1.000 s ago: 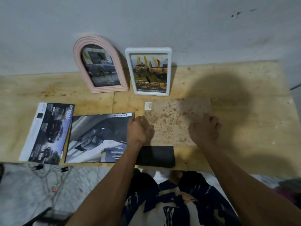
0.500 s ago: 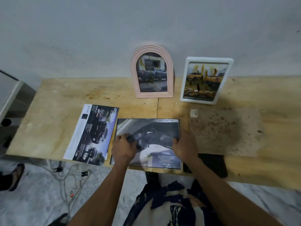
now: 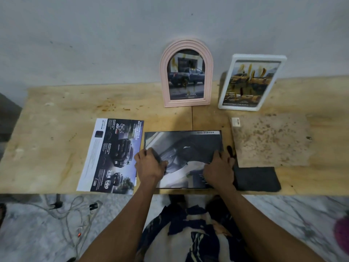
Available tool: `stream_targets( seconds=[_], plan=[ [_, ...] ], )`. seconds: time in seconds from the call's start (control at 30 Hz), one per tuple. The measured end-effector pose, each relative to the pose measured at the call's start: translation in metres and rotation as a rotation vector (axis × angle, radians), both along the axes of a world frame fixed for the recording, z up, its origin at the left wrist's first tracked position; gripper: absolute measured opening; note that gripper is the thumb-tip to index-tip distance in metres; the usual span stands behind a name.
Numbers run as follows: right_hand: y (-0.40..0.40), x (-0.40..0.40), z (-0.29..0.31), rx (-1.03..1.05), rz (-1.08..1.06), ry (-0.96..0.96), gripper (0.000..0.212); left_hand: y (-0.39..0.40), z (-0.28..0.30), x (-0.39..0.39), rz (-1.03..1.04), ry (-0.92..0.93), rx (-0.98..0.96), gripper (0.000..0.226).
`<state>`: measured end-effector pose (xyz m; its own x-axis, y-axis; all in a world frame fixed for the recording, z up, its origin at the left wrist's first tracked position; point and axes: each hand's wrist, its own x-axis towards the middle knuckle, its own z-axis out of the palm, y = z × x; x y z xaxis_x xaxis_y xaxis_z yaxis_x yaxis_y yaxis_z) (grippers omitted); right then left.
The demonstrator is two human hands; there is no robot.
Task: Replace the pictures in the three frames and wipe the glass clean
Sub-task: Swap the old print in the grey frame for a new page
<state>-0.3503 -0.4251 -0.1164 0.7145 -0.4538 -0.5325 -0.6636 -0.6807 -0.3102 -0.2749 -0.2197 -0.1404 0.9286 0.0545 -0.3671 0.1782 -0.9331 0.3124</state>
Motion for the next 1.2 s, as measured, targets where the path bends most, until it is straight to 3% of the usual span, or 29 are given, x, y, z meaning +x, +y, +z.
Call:
stream_targets(
  seconds=[0.23,0.47,0.67,0.83,0.9,1.07,1.2],
  plan=[
    [0.007,0.004,-0.005,-0.016,-0.144,-0.033,0.071,0.001,0.005,0.012,0.149,0.035,-0.084,0.060],
    [0.015,0.020,-0.006,-0.005,-0.268,0.008,0.050,0.004,0.002,0.019,0.138,0.050,-0.027,0.071],
    [0.021,0.018,-0.003,0.025,-0.311,-0.104,0.056,0.004,0.000,0.016,0.097,0.034,-0.001,0.070],
    [0.014,0.017,0.001,0.206,-0.454,-0.321,0.078,0.007,0.004,0.016,0.098,0.041,-0.020,0.073],
    [0.005,0.020,0.003,0.293,-0.516,-0.312,0.081,0.007,0.005,0.016,0.103,0.046,-0.028,0.075],
    [-0.013,0.025,0.002,0.496,-0.508,-0.234,0.054,0.011,0.007,0.016,0.081,0.056,-0.048,0.078],
    [-0.022,0.029,0.003,0.699,-0.577,-0.258,0.046,0.012,0.009,0.015,0.062,0.067,-0.029,0.070]
  ],
)
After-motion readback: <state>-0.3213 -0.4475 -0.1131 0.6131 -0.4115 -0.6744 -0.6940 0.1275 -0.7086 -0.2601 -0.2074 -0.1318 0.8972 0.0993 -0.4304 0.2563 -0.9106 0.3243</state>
